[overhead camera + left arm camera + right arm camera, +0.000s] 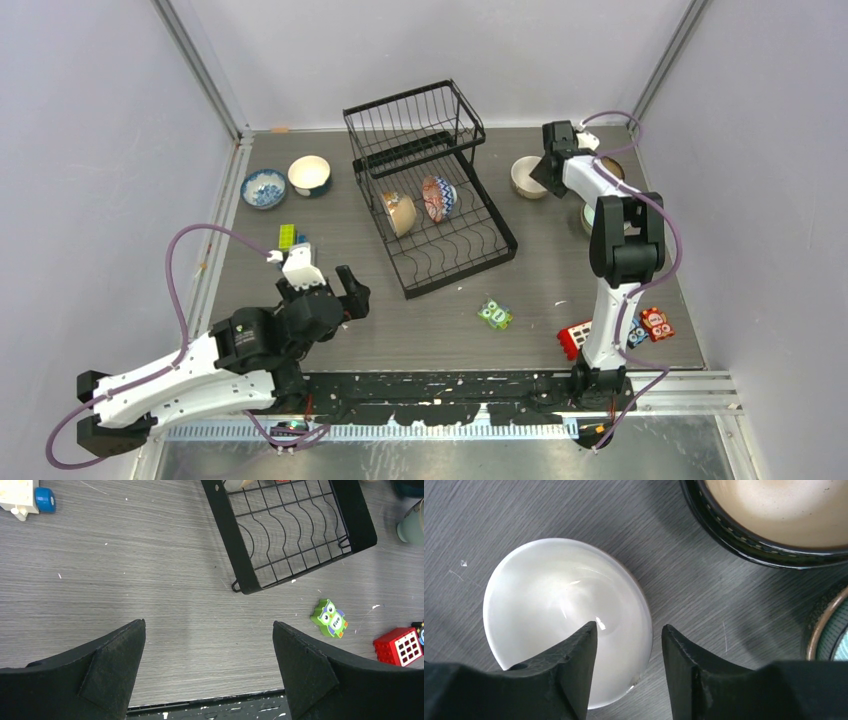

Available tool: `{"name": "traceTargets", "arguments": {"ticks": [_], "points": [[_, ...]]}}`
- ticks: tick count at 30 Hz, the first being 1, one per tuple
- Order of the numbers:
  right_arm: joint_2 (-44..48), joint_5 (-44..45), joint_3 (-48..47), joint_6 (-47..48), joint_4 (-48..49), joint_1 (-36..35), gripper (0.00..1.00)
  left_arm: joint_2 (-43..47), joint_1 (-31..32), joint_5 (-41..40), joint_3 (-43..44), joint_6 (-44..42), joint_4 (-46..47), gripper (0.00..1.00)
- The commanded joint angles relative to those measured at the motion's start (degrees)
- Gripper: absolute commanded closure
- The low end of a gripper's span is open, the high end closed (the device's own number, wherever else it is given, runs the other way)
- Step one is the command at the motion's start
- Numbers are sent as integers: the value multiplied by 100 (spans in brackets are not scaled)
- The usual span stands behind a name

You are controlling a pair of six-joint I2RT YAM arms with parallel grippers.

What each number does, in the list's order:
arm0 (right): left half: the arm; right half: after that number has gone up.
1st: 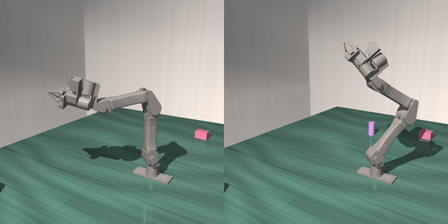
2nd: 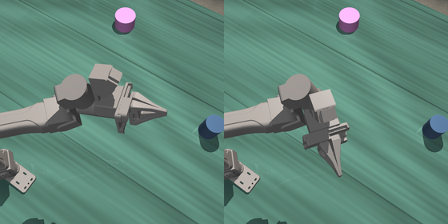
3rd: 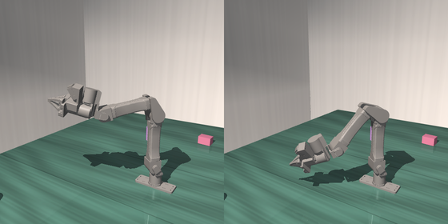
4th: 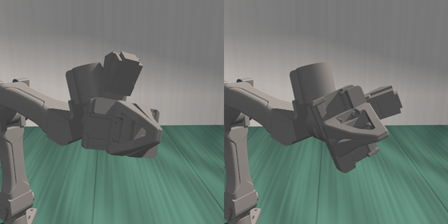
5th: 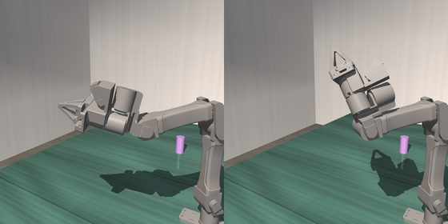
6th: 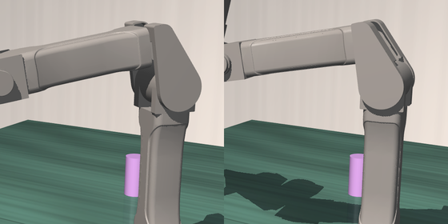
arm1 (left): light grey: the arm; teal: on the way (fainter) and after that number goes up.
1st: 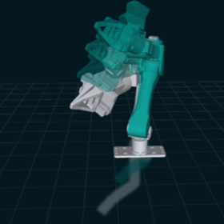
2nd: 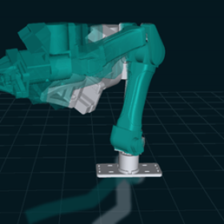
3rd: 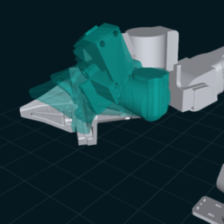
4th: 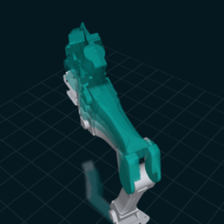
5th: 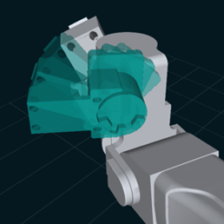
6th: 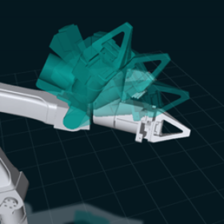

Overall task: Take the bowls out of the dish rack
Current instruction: Place the bowl at the center of the board, then pick up the bowl from the dish rack.

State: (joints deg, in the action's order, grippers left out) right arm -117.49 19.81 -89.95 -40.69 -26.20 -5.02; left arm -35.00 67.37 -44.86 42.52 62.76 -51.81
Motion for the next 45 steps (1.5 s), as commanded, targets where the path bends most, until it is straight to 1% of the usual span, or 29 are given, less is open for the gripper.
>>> {"name": "traceTargets", "arguments": {"ticks": [1, 2, 4, 6, 7, 10, 13, 15, 16, 18, 19, 22, 24, 27, 31, 36, 38, 40, 45], "points": [[633, 38, 51, 52, 121, 12, 40, -14, -14, -43, 133, 98, 181, 0], [706, 47, 68, 64, 103, 10, 36, -16, -20, -34, 140, 83, 180, 0], [857, 24, 75, 70, 29, 17, 23, -17, -23, 63, 197, -42, 234, 0], [1035, 91, 21, 93, -146, 15, 10, -15, -22, 262, 235, -535, 547, 0], [1146, 134, -5, 103, -221, 11, 8, -21, -15, 283, 277, -699, 638, 0], [1622, 219, -33, 96, -431, -21, 6, -94, -21, 102, 444, -1050, 722, 0], [2297, 452, -18, 115, -566, -223, 5, -207, -29, -60, 535, -1625, 1066, 0], [2882, 840, 163, 156, -498, -521, 5, -294, -29, 221, 456, -2330, 1751, 0], [3229, 984, 387, 209, -264, -728, 5, -357, -28, 430, 381, -2606, 2083, 0], [3883, 1203, 783, 313, 121, -1161, 5, -519, -26, 644, 294, -2807, 2598, 0], [4135, 1228, 886, 306, 151, -1342, 4, -610, -31, 693, 278, -2847, 2796, 0], [4640, 1106, 1129, 78, -134, -1787, 1, -910, -87, 771, 314, -2943, 3247, 0], [4953, 931, 1518, -76, -272, -2019, 1, -1112, -294, 1298, 291, -3077, 3610, 0], [5485, 793, 2281, -240, -344, -2278, 0, -1369, -802, 2169, 253, -2901, 4007, 2], [6315, 352, 3346, -438, -171, -2313, 0, -1685, -1512, 2869, 165, -2401, 4427, 2], [7199, -746, 4744, -304, 854, -2312, 0, -2007, -2430, 3430, 64, -1813, 4929, 2], [7426, -1085, 5037, -255, 968, -2313, 0, -2119, -2866, 3647, 55, -1567, 5022, 3], [7588, -1272, 5234, -203, 996, -2317, 1, -2202, -3164, 3759, 8, -1439, 5119, 3], [7882, -1513, 5567, -53, 1046, -2318, 2, -2355, -3597, 3752, -121, -1362, 5549, 6]]}}
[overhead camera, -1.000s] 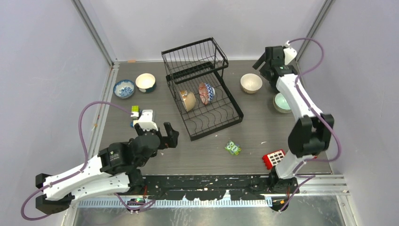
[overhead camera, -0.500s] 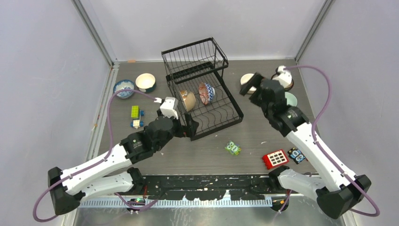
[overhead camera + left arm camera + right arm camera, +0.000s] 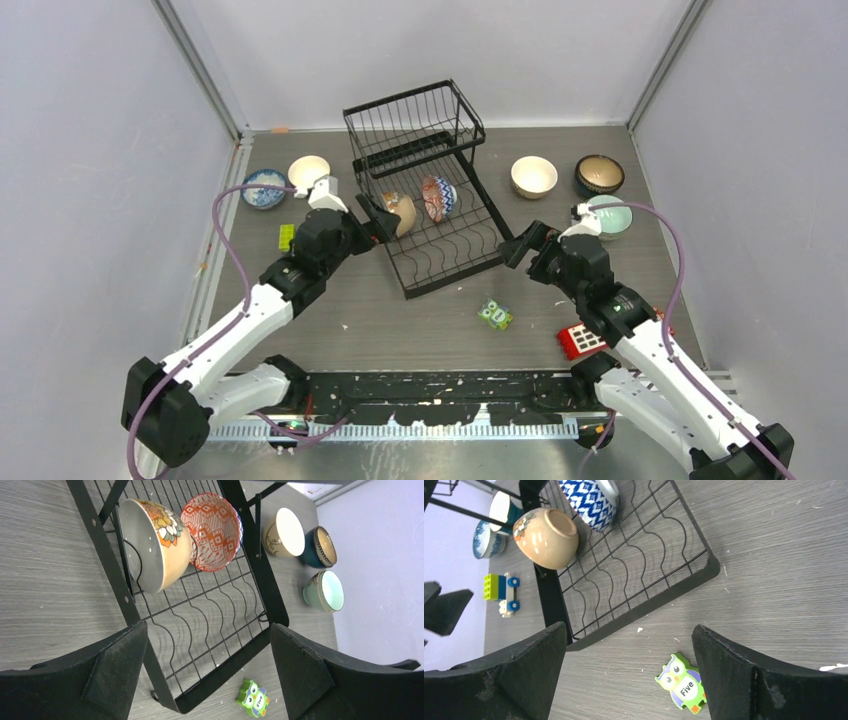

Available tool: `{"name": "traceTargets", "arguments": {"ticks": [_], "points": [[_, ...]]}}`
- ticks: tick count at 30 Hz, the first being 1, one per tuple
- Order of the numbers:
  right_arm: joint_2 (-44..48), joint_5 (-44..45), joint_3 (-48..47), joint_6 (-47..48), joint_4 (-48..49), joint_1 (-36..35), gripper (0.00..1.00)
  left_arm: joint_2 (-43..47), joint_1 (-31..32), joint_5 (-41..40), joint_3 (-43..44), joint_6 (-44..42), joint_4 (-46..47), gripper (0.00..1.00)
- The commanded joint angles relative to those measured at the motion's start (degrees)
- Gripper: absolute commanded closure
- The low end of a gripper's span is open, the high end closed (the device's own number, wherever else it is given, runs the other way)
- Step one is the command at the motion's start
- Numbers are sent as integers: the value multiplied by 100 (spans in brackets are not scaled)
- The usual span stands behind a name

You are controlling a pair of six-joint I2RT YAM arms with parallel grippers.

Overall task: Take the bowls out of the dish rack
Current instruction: Pick up the bowl from the dish rack.

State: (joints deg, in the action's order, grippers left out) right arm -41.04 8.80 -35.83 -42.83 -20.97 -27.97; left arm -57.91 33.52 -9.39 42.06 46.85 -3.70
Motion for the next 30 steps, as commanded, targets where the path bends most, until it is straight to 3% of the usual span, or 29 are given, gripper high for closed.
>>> {"name": "traceTargets", "arguments": {"ticks": [1, 18, 25, 30], "points": [[289, -453, 225, 173, 560, -18, 2, -122, -281, 179, -95, 263, 814, 7], [720, -528, 507, 260, 438, -19, 3, -1467, -665, 623, -331, 641, 2332, 24], [831, -450, 464, 266, 280, -21, 4, -2018, -895, 1215, -220, 683, 2770, 41], [865, -474, 464, 266, 242, -16, 3, -2171, -1141, 1456, -327, 698, 3072, 41]]}}
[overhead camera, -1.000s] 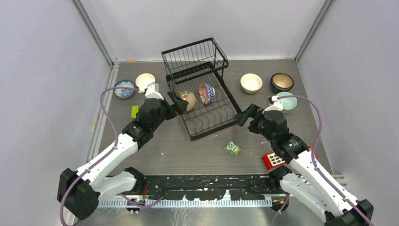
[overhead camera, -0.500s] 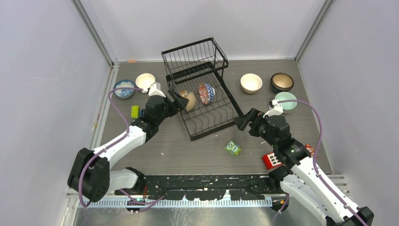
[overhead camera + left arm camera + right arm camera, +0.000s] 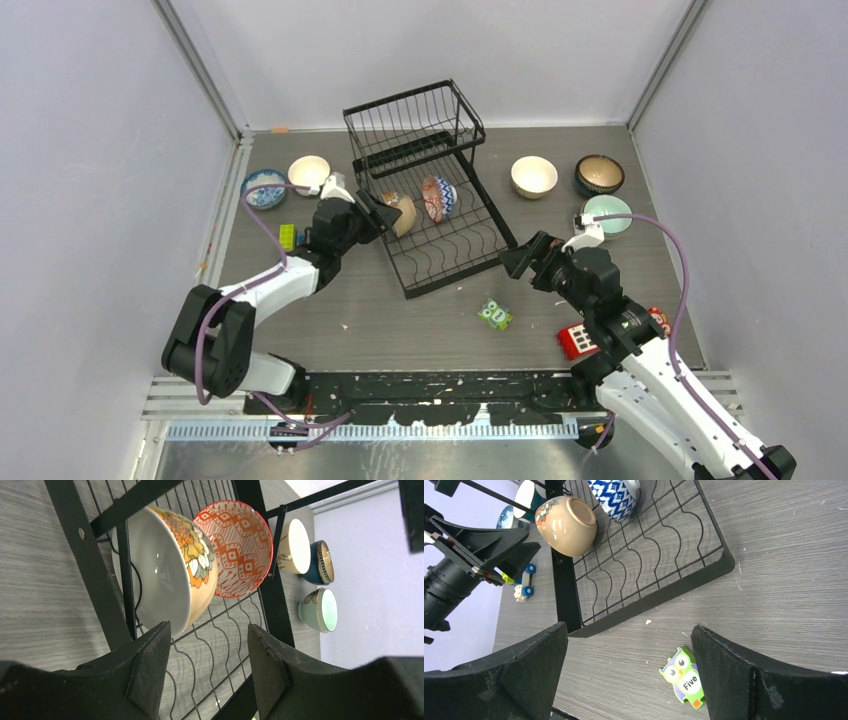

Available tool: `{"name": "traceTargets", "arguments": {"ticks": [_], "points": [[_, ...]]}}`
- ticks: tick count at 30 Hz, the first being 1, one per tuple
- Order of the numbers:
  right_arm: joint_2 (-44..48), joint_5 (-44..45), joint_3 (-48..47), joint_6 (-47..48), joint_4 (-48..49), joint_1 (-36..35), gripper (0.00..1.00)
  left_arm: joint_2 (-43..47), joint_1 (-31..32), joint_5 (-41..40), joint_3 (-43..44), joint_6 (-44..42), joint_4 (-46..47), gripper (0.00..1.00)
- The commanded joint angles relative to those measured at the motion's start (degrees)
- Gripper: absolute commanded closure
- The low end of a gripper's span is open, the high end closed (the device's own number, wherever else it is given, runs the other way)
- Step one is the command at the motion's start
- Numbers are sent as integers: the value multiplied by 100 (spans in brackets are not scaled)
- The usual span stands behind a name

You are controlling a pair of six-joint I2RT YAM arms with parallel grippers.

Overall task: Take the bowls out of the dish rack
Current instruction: Pick up the bowl from the dish rack.

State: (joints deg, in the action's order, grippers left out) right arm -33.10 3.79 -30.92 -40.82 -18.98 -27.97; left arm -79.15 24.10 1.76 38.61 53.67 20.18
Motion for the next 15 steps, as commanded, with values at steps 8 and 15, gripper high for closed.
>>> {"name": "traceTargets", "arguments": {"ticks": [8, 15], "points": [[45, 33, -28, 91, 22, -13, 3, -505, -484, 1019, 78, 127, 1226, 41], [67, 43, -61, 109, 8, -12, 4, -723, -494, 974, 171, 78, 1196, 41]]}}
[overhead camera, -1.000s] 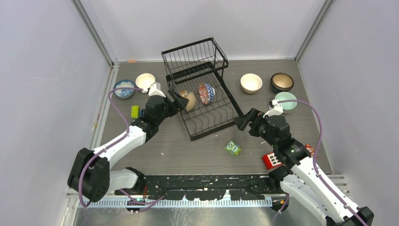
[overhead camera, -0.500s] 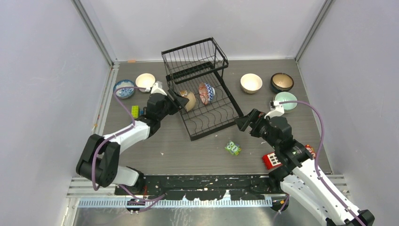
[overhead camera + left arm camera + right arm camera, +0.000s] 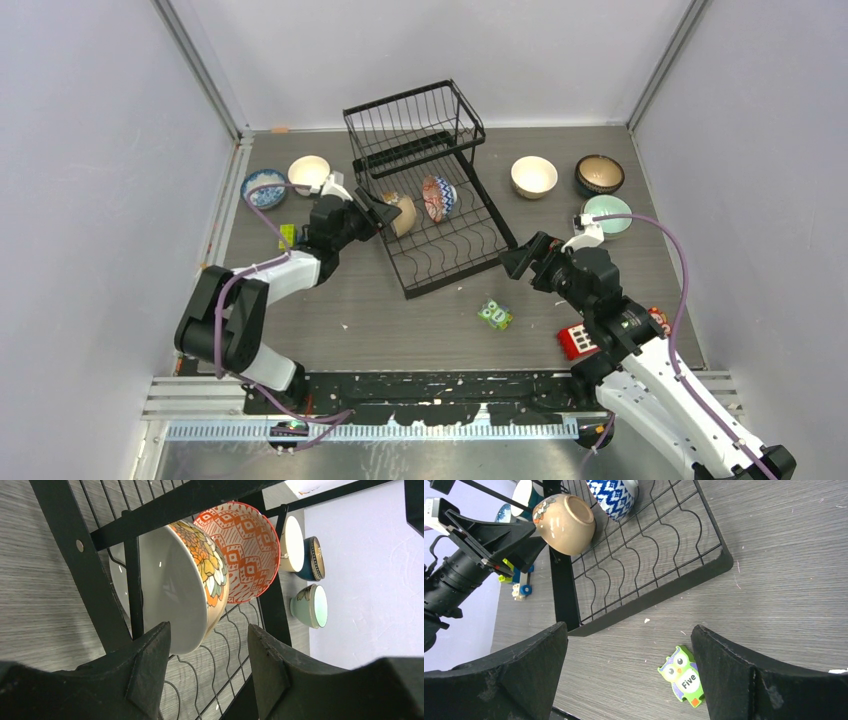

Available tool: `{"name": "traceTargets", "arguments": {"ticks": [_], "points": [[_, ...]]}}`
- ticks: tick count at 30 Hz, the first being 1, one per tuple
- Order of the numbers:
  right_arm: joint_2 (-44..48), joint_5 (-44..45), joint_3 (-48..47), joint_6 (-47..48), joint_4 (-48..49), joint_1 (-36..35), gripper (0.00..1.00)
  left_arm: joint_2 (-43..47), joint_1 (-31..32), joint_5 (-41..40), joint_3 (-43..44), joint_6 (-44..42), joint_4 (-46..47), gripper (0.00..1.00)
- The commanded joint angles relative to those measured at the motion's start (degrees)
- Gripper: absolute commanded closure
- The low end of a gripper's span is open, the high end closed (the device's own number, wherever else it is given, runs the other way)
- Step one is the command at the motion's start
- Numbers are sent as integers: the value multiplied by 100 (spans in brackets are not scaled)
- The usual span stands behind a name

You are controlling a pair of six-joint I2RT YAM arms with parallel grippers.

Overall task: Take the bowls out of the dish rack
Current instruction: Pick up the bowl from the dish rack.

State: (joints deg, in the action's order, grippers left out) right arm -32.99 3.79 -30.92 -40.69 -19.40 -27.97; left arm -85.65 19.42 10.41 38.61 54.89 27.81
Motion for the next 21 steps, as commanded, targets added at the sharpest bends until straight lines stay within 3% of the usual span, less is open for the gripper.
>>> {"name": "traceTargets", "arguments": {"ticks": [1, 21], "points": [[48, 50, -57, 105, 42, -20, 4, -100, -26, 109, 179, -41, 450, 41], [21, 78, -90, 122, 6, -16, 4, -495, -26, 317, 349, -23, 788, 43]]}}
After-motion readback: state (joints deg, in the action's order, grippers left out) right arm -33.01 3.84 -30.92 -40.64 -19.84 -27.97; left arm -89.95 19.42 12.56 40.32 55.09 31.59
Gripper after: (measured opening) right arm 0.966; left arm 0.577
